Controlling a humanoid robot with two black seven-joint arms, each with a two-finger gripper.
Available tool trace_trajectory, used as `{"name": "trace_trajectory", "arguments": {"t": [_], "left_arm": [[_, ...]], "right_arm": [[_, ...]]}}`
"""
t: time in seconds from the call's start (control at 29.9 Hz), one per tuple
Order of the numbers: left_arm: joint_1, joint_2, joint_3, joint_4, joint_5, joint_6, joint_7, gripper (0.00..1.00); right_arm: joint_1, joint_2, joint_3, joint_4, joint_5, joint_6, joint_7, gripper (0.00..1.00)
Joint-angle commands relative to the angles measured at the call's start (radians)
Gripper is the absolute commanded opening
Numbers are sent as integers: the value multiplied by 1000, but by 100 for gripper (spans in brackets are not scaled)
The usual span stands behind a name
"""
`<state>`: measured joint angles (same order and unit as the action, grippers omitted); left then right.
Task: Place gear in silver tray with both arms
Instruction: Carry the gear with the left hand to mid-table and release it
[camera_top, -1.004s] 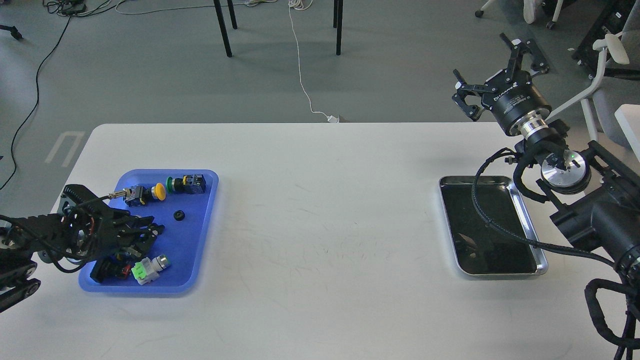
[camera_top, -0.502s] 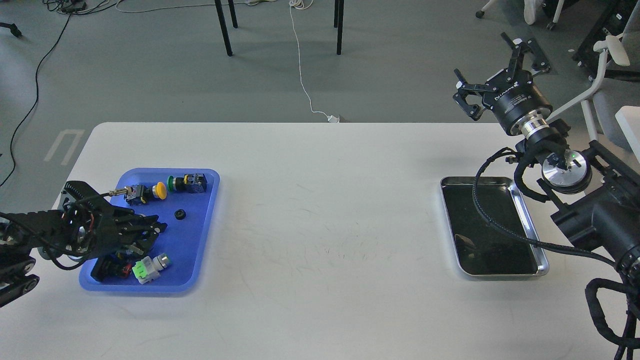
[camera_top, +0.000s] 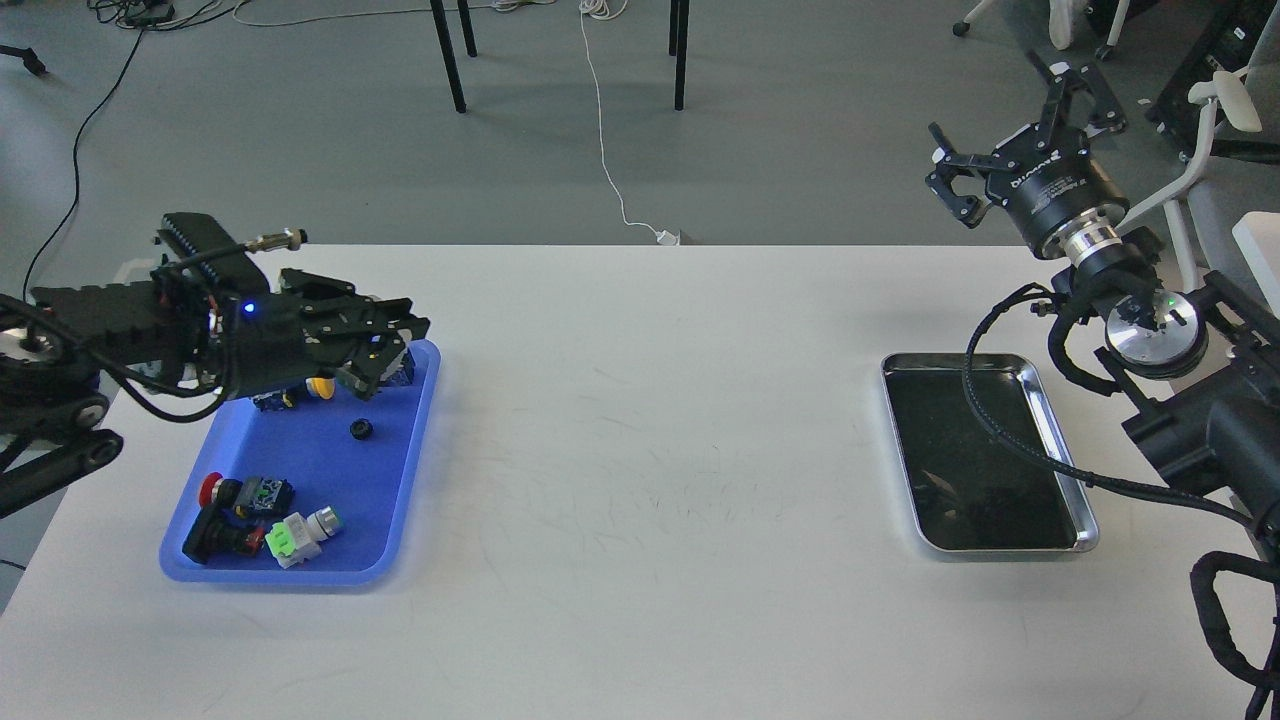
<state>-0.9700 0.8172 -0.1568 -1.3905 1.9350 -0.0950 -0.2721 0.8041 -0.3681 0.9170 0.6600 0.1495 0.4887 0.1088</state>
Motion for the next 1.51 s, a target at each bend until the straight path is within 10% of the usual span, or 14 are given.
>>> {"name": "trace_trajectory", "arguments": {"t": [0.0, 0.3, 1.04, 1.24, 1.47], "left_arm": [[-55, -156, 3, 5, 2, -60, 60, 21], [-62, -587, 40, 231, 85, -129, 67, 21], [53, -817, 143, 475, 101, -117, 73, 30], [51, -813, 108, 458, 79, -86, 71, 80], [45, -699, -81, 366, -216, -72, 68, 93]], "right_arm": [[-25, -49, 20, 72, 2, 0, 0, 100], [-77, -244, -55, 237, -4, 0, -8, 100], [-175, -408, -158, 348, -7, 0, -12, 100], [-168, -408, -156, 348, -7, 0, -12, 100], [-97, -408, -173, 345, -37, -1, -15, 100]]}}
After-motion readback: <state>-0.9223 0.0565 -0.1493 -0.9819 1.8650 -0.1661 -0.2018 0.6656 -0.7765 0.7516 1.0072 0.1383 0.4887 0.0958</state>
